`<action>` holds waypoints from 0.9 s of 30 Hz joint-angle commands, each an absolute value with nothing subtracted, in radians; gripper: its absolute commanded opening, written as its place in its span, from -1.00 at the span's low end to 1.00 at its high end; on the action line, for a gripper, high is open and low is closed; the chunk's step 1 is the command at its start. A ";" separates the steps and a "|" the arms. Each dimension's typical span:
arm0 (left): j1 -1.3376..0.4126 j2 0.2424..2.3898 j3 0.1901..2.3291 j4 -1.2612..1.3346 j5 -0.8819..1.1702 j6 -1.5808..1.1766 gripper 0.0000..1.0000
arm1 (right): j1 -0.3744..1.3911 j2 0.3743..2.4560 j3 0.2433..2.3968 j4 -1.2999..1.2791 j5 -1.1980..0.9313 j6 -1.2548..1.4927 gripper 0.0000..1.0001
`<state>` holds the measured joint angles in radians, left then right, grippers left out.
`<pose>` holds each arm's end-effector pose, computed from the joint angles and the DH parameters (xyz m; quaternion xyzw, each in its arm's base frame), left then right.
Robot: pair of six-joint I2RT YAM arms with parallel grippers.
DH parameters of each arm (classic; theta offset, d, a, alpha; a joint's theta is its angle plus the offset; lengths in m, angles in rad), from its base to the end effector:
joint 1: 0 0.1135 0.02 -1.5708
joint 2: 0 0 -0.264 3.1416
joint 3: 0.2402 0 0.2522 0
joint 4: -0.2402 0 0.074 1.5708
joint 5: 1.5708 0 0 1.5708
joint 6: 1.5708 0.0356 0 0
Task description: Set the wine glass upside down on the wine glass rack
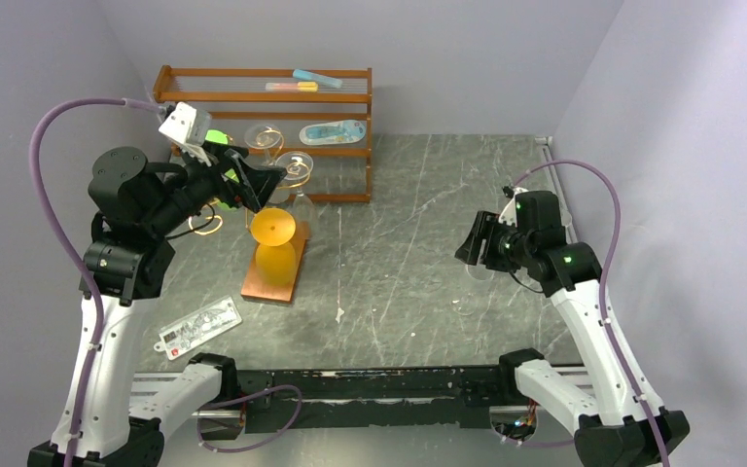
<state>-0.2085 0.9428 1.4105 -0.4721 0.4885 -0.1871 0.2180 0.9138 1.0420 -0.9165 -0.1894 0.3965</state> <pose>0.1550 -0.0499 0.4907 0.1780 0.6858 -0.3026 0.6376 0.1654 0.0435 0.3361 0.0461 0.9198 0.1981 0.3354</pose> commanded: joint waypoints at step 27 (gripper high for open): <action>-0.221 0.900 1.399 -0.450 0.424 -0.265 0.93 | 0.219 0.975 0.978 -0.769 -0.190 0.424 -1.00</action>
